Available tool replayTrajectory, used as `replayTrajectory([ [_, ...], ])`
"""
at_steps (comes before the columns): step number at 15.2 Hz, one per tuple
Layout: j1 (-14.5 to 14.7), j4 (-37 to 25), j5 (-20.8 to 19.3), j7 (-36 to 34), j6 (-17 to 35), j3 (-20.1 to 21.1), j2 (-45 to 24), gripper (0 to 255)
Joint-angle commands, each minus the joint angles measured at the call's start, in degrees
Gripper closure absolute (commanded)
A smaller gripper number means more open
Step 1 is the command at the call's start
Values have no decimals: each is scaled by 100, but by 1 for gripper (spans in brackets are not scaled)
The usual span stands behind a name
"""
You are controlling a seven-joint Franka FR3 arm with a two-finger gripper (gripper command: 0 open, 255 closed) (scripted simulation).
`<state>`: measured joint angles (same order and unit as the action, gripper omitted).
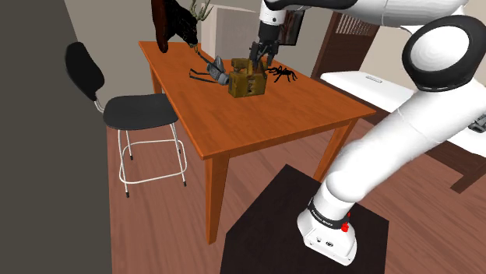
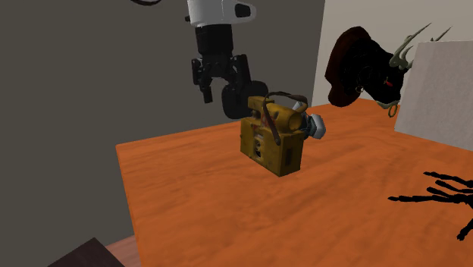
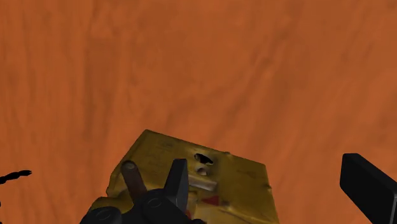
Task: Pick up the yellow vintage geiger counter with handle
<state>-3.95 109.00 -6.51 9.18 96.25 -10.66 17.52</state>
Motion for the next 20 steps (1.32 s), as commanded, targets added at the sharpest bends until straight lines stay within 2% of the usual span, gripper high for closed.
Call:
replayTrajectory([
  [1, -63, -538, 29, 63, -90, -119, -358, 0],
  [8, -287, -2373, 278, 219, -460, -461, -1577, 0],
  [15, -279, -1583, 219, 150, 131, -441, -1374, 0],
  [17, -278, -1523, 215, 145, 178, -441, -1360, 0],
  [18, -280, -1514, 215, 147, 186, -442, -1360, 255],
  [20, -278, -1522, 217, 144, 185, -440, -1368, 255],
])
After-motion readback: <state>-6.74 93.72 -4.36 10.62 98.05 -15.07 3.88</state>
